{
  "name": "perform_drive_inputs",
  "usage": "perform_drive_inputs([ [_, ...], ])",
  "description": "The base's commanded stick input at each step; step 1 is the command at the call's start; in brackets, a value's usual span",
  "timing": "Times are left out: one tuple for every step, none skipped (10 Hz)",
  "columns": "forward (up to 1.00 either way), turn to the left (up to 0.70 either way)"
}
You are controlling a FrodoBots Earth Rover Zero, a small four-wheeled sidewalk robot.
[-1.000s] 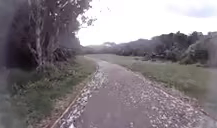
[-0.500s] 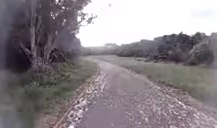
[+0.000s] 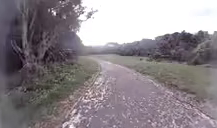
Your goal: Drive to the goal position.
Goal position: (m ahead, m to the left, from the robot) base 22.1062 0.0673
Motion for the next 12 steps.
perform_drive_inputs([
  [0.85, 0.0],
  [0.85, 0.0],
  [0.85, 0.0],
  [0.85, 0.0],
  [0.85, 0.0],
  [0.85, 0.0],
  [0.85, 0.0],
  [0.85, 0.0],
  [0.85, 0.0],
  [0.85, 0.0],
  [0.85, 0.0],
  [0.85, 0.0],
])
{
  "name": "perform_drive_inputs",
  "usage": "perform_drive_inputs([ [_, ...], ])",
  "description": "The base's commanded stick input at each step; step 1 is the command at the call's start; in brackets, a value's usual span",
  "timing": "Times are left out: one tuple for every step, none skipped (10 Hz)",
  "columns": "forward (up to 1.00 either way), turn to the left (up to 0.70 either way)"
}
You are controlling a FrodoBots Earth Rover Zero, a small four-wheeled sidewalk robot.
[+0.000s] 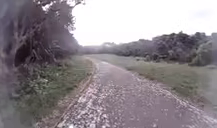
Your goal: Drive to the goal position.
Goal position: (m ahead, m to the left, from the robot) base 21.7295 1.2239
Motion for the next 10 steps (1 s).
perform_drive_inputs([
  [0.85, 0.0],
  [0.85, -0.03],
  [0.85, -0.16],
  [0.85, -0.27],
  [0.85, -0.34],
  [0.85, -0.34],
  [0.85, -0.17],
  [0.85, 0.0],
  [0.85, 0.0],
  [0.85, 0.0],
])
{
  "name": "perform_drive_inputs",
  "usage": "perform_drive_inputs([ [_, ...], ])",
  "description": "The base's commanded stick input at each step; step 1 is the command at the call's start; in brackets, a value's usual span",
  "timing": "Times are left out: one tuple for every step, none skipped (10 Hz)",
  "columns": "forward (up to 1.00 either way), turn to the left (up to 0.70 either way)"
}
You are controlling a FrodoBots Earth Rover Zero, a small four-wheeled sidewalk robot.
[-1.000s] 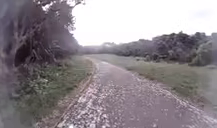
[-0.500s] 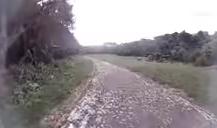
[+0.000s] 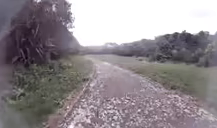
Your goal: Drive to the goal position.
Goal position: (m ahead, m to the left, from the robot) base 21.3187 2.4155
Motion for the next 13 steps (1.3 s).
perform_drive_inputs([
  [0.85, 0.0],
  [0.85, 0.0],
  [0.85, 0.0],
  [0.85, 0.0],
  [0.85, 0.0],
  [0.85, 0.0],
  [0.85, 0.0],
  [0.85, 0.0],
  [0.85, 0.0],
  [0.85, 0.0],
  [0.85, 0.0],
  [0.85, 0.0],
  [0.85, 0.0],
])
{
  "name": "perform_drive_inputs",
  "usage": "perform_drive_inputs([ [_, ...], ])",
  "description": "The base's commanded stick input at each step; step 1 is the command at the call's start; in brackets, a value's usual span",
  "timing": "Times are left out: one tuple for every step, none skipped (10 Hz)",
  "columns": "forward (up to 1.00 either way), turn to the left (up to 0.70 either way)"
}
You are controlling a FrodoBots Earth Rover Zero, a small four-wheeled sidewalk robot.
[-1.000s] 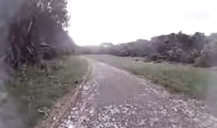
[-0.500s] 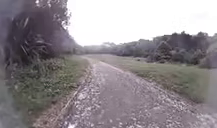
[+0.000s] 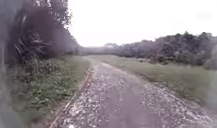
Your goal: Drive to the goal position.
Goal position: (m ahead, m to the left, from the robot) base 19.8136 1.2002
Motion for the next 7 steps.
perform_drive_inputs([
  [0.85, 0.0],
  [0.85, 0.0],
  [0.85, 0.0],
  [0.85, 0.0],
  [0.85, 0.0],
  [0.85, 0.0],
  [0.85, 0.0],
])
